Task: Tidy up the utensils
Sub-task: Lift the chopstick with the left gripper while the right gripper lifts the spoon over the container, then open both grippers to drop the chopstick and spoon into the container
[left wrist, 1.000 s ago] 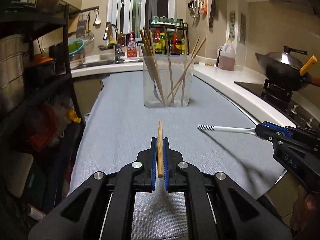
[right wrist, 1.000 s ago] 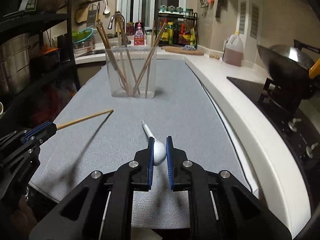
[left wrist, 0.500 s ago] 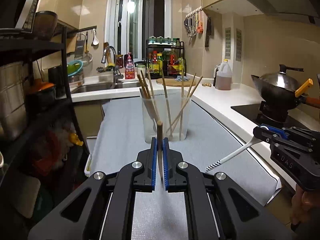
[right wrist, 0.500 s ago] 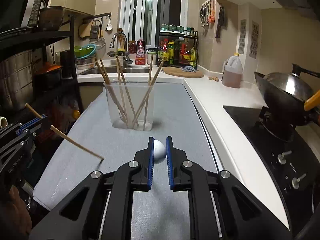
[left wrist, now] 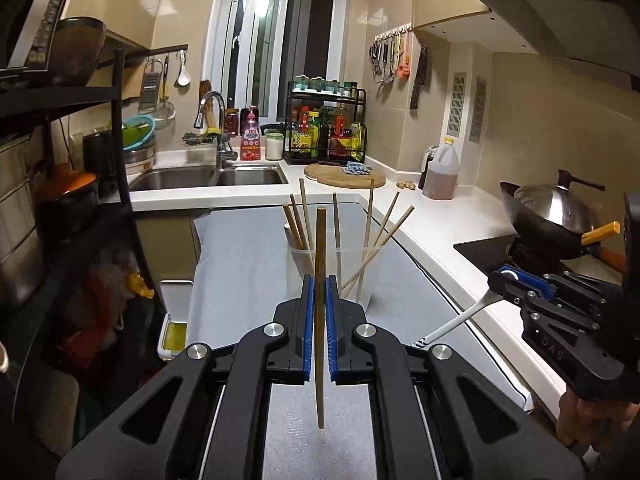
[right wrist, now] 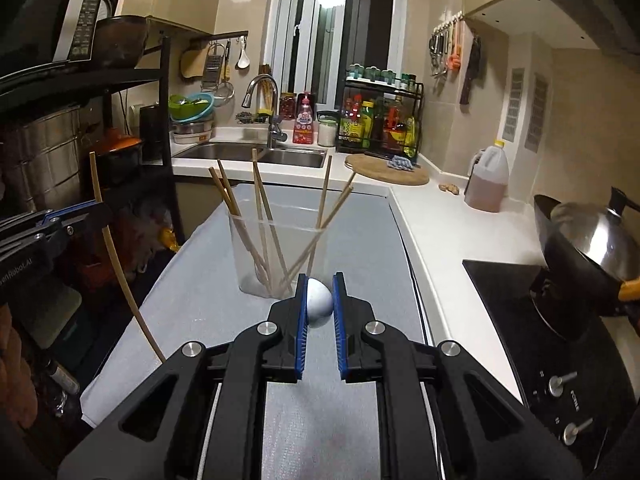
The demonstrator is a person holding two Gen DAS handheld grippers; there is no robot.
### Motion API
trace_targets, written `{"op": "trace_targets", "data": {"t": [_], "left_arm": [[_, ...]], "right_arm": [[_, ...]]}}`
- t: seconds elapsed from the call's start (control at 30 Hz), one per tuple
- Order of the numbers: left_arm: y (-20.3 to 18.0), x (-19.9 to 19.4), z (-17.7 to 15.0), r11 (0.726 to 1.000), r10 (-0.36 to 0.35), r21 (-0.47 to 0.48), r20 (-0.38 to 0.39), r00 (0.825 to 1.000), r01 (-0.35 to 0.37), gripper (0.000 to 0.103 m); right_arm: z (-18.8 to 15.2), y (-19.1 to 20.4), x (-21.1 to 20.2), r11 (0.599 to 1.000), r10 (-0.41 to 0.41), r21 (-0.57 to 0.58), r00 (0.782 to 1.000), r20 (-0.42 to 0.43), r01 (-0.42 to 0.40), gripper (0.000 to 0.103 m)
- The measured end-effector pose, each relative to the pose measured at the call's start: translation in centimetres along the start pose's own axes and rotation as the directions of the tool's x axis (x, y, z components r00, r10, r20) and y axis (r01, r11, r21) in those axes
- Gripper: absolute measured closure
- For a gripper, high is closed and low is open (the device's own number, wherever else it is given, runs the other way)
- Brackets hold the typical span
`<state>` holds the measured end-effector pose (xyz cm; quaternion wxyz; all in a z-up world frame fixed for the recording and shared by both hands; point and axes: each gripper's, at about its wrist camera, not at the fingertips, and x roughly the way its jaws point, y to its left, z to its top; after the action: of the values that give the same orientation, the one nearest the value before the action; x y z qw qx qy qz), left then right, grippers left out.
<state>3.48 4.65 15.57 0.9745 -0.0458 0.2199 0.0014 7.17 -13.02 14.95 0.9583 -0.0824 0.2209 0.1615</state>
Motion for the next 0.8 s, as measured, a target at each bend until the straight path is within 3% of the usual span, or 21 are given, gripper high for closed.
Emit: {"op": "trace_targets", "data": {"t": [0.37,0.8], "left_arm": [[1.3,3.3,6.1,0.999,-0.043,-0.021,-0.006,0.999,0.043,0.097],[0.9,8.5,15.0,0.998,-0.064,-0.009,0.066,0.996,0.064,0.097]], "right_arm": [[7.0,-0.6,2.0,0.997,0.06,-0.043,0.998,-0.013,-0.061,0.091],[15.5,-0.9,6.0,0.991,0.054,-0.121,0.998,0.018,-0.052,0.091]]}}
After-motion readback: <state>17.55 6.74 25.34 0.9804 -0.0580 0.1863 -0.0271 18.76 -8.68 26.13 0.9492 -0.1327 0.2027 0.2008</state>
